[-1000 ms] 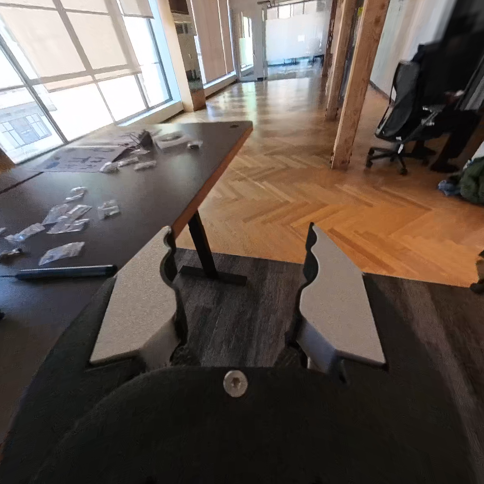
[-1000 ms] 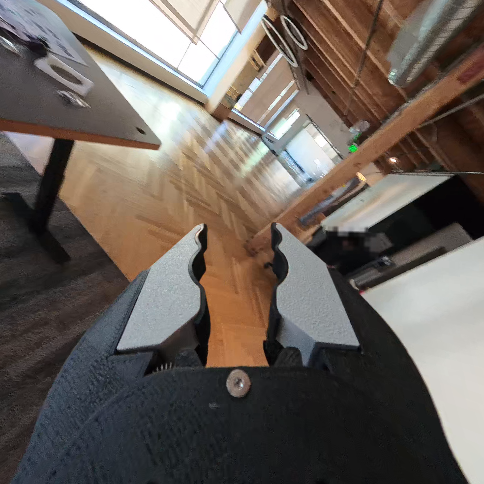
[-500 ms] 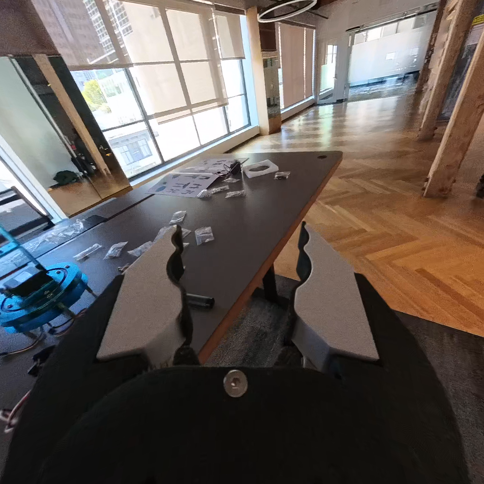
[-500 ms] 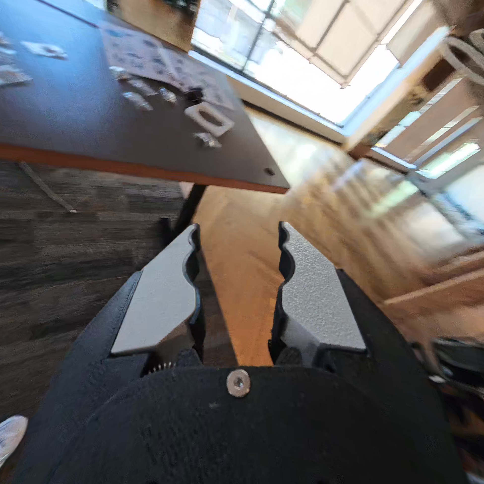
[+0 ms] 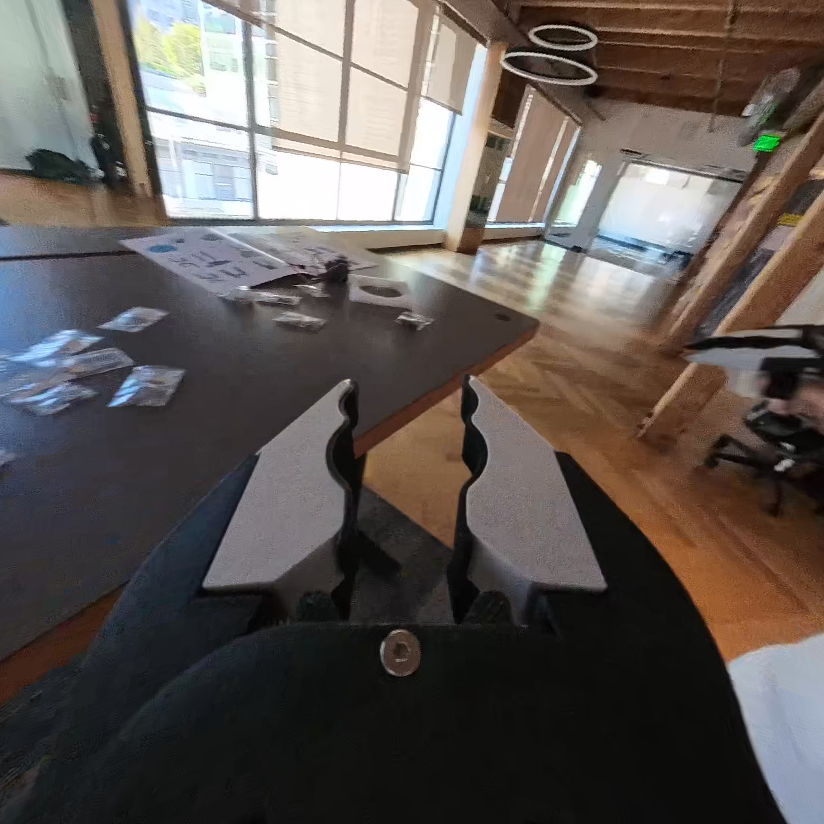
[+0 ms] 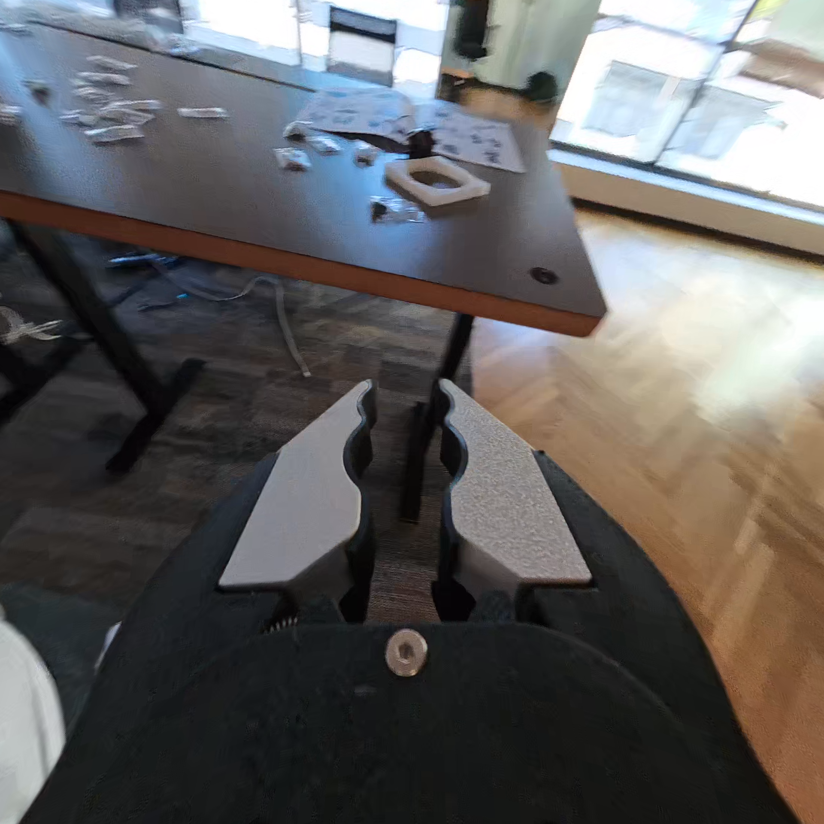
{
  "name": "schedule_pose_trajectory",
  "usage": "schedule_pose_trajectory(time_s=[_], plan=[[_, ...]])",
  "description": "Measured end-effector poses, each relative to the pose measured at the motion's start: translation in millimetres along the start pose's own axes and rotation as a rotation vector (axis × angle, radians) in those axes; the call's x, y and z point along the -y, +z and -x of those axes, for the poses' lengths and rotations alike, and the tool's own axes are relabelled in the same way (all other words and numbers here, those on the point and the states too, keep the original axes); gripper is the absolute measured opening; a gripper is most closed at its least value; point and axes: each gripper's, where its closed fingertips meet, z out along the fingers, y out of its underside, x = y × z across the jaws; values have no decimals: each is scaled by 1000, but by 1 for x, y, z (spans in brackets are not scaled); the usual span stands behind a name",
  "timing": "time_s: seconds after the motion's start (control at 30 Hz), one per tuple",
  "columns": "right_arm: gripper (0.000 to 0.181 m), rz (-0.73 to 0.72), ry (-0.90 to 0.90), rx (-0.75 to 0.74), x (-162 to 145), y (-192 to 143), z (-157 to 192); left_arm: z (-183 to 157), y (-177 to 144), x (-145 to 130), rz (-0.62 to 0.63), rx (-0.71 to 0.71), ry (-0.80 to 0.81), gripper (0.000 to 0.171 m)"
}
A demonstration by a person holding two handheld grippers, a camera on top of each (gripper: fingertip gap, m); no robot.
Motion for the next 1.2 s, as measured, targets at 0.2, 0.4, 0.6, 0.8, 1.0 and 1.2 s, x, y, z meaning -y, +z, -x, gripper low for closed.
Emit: schedule_pose_trajectory(time_s=[0.2, 0.4, 0.6, 0.8, 1.0, 1.2], plan=[[26, 56, -194, 404, 31, 119, 6, -51, 89, -29, 235, -11, 133, 37], [34, 60, -328, 546, 40, 208, -5, -71, 191, -70, 425, -58, 221, 73], [32, 5, -148, 634, 53, 253, -23, -67, 330, -72, 460, -164, 346, 74], [35, 143, -272, 696, 42, 289, -50, -44, 426, -90, 565, -181, 430, 72], [34, 141, -236, 907, 56, 329, -57, -20, 454, -122, 749, -150, 275, 60], [35, 245, -197, 1106, 53, 358, -50, -11, 442, -122, 745, -109, 251, 0]])
